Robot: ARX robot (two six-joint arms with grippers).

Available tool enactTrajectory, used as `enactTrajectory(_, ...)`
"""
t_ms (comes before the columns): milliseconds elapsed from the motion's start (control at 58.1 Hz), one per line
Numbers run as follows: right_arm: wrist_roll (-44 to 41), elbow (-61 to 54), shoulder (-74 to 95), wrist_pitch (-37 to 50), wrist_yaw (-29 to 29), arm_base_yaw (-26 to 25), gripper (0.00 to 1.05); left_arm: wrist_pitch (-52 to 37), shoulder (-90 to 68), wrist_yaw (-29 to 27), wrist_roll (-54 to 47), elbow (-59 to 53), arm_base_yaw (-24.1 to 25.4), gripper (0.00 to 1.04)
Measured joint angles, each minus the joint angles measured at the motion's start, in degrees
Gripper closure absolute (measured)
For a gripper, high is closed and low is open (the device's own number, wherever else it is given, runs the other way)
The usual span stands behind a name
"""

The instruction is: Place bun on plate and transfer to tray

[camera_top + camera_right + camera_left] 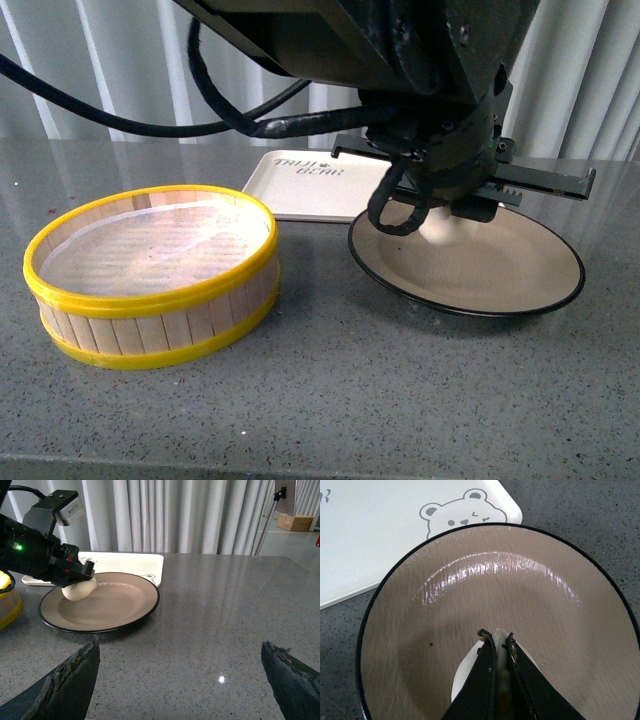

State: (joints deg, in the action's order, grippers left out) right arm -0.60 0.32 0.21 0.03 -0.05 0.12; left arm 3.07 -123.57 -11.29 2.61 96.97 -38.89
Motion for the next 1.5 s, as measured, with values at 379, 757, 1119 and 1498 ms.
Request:
enactTrajectory(379,0.0,0.0,0.0,0.0,0.0,0.0,0.08,2.4,-5.5,-0.9,-1.3,5.8,-0.9,1.0)
enactTrajectory(757,0.0,0.0,0.0,0.0,0.0,0.0,0.08,3.0,-6.7,-1.7,-1.3,7.4,-0.9,0.67)
enactTrajectory(1119,0.0,0.0,0.0,0.0,0.0,0.0,0.08,3.7,-6.6,-0.9,0.7,7.4,-0.1,0.05)
enactTrajectory(1498,0.0,0.0,0.0,0.0,0.0,0.0,0.08,-0.7,8.8,0.9,3.9,-2.4,8.0,0.07)
